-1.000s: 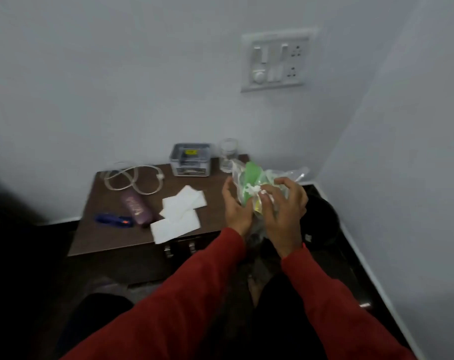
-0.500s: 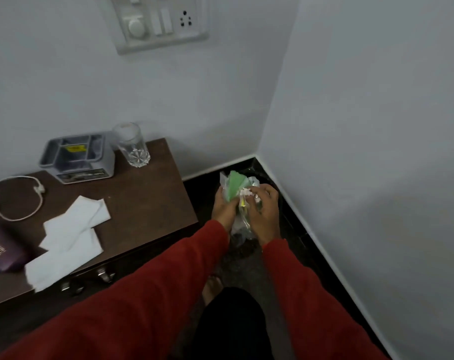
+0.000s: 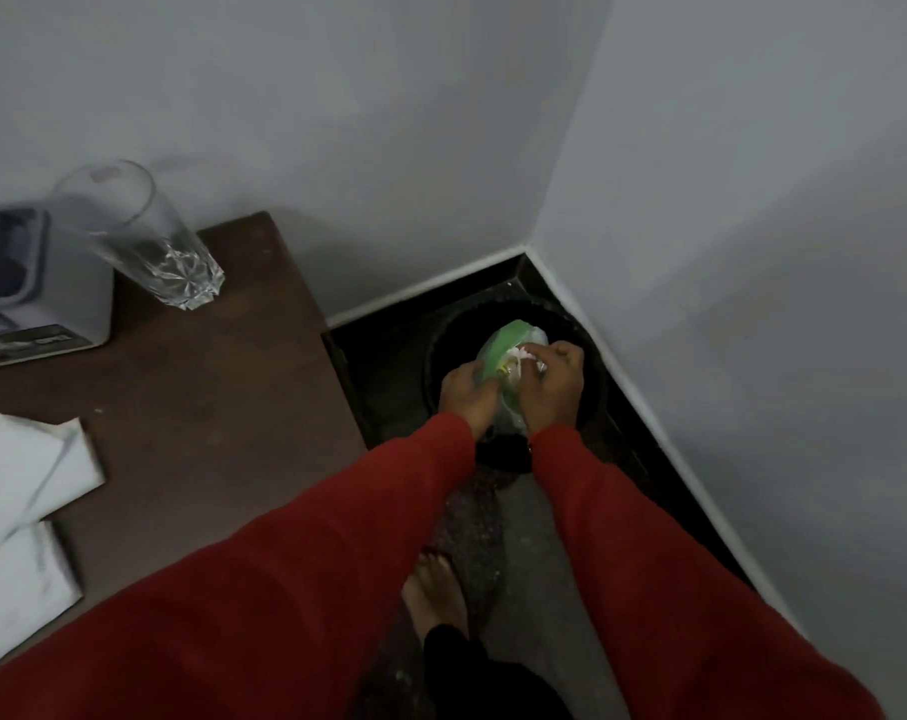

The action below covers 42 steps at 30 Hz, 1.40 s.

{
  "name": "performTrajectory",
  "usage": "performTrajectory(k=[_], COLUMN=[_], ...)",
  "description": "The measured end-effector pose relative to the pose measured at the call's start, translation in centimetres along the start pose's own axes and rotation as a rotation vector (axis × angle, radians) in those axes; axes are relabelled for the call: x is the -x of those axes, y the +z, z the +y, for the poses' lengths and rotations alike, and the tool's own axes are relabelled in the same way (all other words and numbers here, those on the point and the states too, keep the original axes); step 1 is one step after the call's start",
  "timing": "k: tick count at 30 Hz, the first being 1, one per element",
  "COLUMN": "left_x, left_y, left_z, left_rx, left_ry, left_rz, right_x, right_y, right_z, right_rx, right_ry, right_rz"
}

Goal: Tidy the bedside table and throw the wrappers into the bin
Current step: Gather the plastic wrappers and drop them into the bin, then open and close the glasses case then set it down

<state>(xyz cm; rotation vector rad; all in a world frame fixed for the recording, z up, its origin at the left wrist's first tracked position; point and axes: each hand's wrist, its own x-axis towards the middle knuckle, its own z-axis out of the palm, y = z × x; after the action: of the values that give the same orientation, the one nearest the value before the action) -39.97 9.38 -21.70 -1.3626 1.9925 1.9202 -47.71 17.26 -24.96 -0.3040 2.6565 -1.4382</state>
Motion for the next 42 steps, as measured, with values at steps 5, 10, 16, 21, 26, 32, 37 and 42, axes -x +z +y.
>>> performTrajectory(k=[5, 10, 16, 21, 26, 32, 37, 42], left_x=[-0.9, 1.4, 6.2, 9.9, 15.0, 21.5, 27.2, 31.1], left_y=[0.4, 0.4, -2.1, -5.9, -9.4, -13.9, -18.2, -21.9], left_z=[-1.9, -0.8, 1.2, 2.5, 3.5, 4.6, 5.4, 4.1], left_rx=[0.061, 0.105, 0.150, 0.203, 0.257, 0.285, 0.263, 0.326], left_ry=[-0.088, -0.078, 0.007, 0.092, 0.193, 0.317, 0.410, 0.424], left_rz=[0.141, 0.159, 0.066, 0.095, 0.194, 0.326, 0.454, 0.545], right_x=[-1.0, -2.0, -1.4, -0.7, 2.8, 7.5, 11.7, 16.8], right_y=[2.0, 2.2, 0.3, -2.7, -5.6, -9.1, -10.1, -8.7], right_z=[2.2, 4.3, 2.0, -2.4, -7.2, -13.6, -20.2, -25.9], right_rx=[0.204, 0.568, 0.738, 0.660, 0.499, 0.390, 0.323, 0.248], right_ry=[0.051, 0.166, 0.175, -0.037, -0.202, -0.441, -0.636, -0.775], right_rz=[-0.182, -0.652, -0.671, -0.333, -0.226, -0.235, -0.362, -0.484])
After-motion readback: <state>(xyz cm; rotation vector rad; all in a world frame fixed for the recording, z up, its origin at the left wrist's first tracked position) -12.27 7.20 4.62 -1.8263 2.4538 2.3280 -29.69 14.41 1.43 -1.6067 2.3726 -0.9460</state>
